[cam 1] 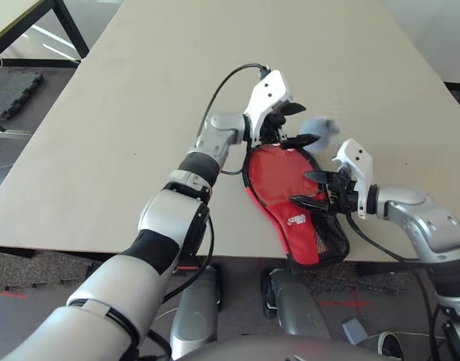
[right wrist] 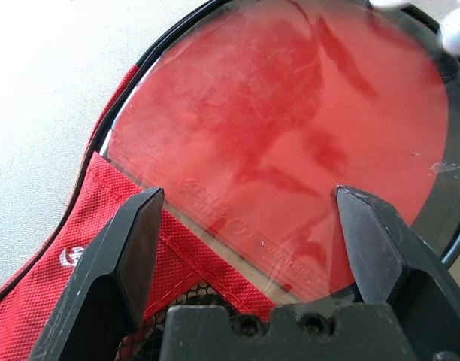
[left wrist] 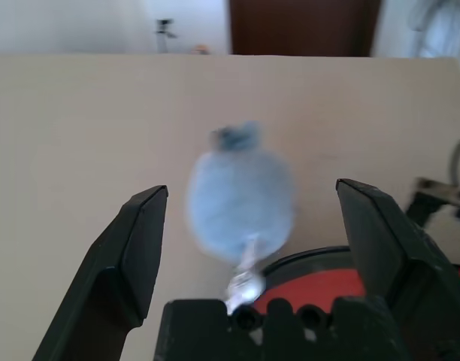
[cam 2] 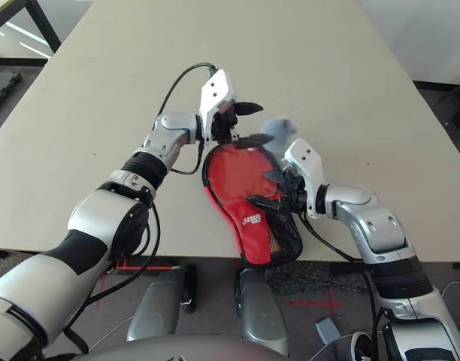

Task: Store the ping-pong paddle in its case and zip it.

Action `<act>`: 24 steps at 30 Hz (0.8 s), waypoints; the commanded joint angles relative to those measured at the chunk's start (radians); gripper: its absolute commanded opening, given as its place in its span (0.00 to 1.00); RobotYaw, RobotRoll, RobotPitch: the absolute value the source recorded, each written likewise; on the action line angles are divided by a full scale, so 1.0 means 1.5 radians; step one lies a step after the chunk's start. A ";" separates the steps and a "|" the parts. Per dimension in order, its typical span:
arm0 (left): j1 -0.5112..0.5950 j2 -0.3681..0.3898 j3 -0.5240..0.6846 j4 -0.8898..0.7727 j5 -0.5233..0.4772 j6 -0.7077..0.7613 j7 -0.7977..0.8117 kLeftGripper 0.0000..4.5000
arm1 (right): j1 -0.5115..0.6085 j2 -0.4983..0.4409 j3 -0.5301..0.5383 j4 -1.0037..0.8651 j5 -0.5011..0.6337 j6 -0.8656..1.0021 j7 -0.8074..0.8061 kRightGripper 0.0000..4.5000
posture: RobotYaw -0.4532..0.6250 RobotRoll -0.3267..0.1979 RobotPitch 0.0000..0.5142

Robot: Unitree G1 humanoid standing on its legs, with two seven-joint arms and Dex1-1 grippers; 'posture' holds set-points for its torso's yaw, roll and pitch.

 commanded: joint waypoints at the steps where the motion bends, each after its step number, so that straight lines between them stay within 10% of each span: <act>1: 0.006 0.034 -0.006 -0.020 -0.002 0.027 -0.022 1.00 | 0.029 0.008 0.074 0.082 -0.036 0.038 0.005 1.00 | 0.53 0.62 0.35; 13: 0.211 0.178 -0.133 -0.309 0.010 0.183 -0.204 1.00 | 0.023 0.012 0.071 0.098 -0.049 0.027 0.017 1.00 | 0.54 0.62 0.32; 24: 0.244 0.150 -0.182 -0.342 0.021 0.210 -0.142 1.00 | 0.019 0.009 0.066 0.104 -0.055 0.019 0.021 1.00 | 0.53 0.62 0.33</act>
